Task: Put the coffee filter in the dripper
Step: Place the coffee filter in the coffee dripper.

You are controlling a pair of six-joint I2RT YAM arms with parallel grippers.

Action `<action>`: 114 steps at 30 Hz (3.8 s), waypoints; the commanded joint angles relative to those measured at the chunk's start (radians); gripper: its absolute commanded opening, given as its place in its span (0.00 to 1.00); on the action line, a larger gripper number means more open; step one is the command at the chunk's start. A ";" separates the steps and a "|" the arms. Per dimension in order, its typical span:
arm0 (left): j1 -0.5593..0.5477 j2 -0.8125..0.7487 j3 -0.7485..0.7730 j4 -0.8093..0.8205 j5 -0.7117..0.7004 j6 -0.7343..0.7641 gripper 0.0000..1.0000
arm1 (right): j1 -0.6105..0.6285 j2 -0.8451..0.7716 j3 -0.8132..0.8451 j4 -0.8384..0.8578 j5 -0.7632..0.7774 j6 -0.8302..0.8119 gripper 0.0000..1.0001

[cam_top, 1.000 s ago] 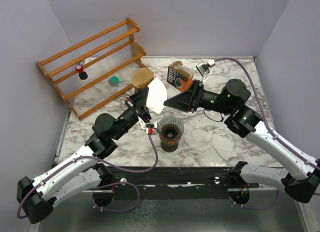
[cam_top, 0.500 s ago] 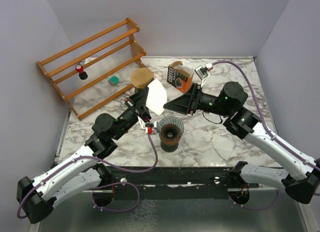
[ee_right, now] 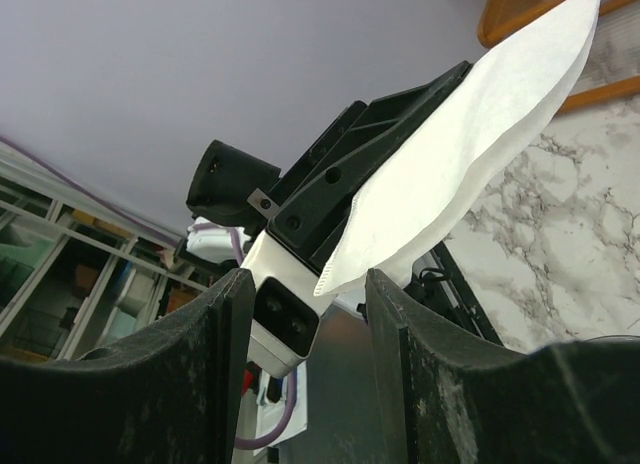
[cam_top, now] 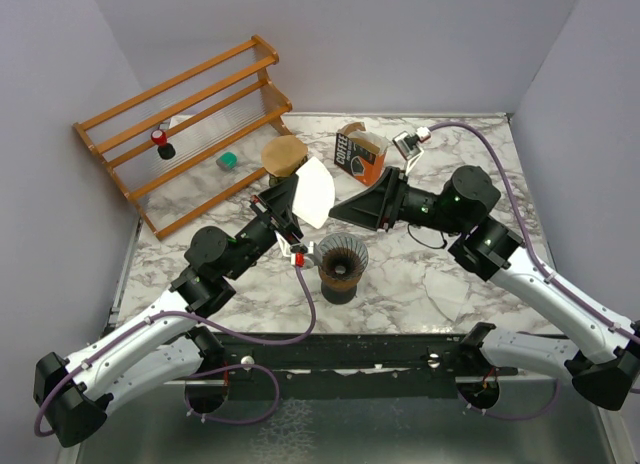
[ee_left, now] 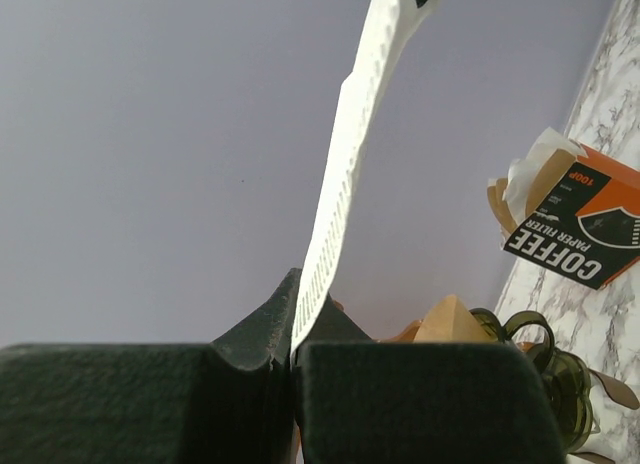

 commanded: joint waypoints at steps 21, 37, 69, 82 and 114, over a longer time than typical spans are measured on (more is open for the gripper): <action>0.002 -0.005 -0.001 0.021 0.037 -0.038 0.00 | 0.005 0.031 -0.006 0.079 -0.007 0.021 0.53; 0.002 -0.008 -0.012 0.021 0.060 -0.026 0.00 | 0.005 0.070 0.001 0.091 0.008 0.014 0.52; 0.002 -0.077 -0.042 0.021 0.071 -0.118 0.35 | 0.004 0.099 0.090 -0.076 0.086 -0.150 0.00; 0.002 -0.141 0.152 -0.403 0.072 -0.493 0.48 | 0.005 0.107 0.250 -0.424 0.188 -0.692 0.01; 0.002 0.135 0.892 -1.095 0.291 -1.174 0.63 | 0.104 0.165 0.383 -0.903 0.000 -2.047 0.01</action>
